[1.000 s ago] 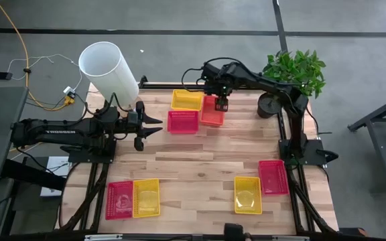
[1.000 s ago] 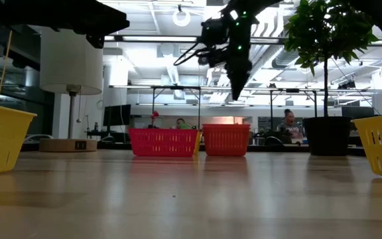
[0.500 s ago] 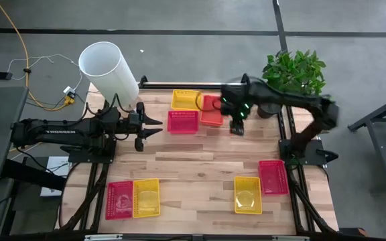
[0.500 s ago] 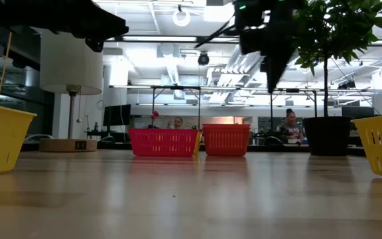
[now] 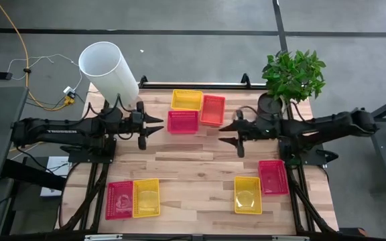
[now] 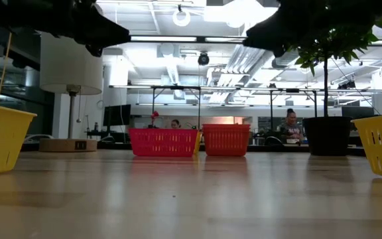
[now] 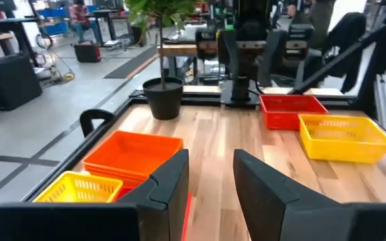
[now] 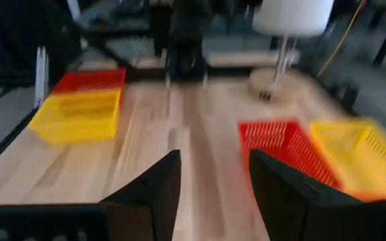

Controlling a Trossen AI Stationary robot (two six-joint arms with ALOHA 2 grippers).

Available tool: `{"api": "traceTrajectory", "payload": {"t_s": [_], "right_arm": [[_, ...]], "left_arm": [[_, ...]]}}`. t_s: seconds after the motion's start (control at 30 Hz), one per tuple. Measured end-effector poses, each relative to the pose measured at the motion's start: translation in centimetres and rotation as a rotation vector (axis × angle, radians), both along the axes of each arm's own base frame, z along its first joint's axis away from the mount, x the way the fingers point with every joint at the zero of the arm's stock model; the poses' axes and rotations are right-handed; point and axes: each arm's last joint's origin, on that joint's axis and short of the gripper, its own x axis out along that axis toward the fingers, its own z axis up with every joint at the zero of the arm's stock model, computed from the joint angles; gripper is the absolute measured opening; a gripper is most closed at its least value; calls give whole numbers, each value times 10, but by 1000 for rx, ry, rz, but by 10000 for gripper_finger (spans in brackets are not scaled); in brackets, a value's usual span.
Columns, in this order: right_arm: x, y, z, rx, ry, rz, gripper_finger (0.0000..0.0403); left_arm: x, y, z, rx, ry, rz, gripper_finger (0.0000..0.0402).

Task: Stack baskets by color
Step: Stack the left red bin on the top red bin

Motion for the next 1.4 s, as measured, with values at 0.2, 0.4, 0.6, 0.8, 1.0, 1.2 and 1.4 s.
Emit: {"api": "traceTrajectory", "payload": {"t_s": [0.2,0.4,0.6,0.8,1.0,1.2,1.4], "right_arm": [[-2,3,-4,-65,-84,-6,162],[-2,3,-4,-65,-81,-7,162],[-2,3,-4,-64,-81,-7,162],[-2,3,-6,-57,-66,-9,162],[-3,2,-8,-67,-40,-26,162],[-3,2,-10,-67,-14,-26,162],[-3,2,-11,-67,-9,-25,162]], "left_arm": [[4,0,-4,-11,22,-33,106],[4,0,-4,-4,28,-34,106],[6,-6,2,-127,41,-175,106],[6,-38,18,-289,420,-320,106],[-2,-74,24,-387,821,-277,106],[-11,-110,16,-496,1050,-222,106],[-19,-146,-7,-491,1193,-174,106]]}}
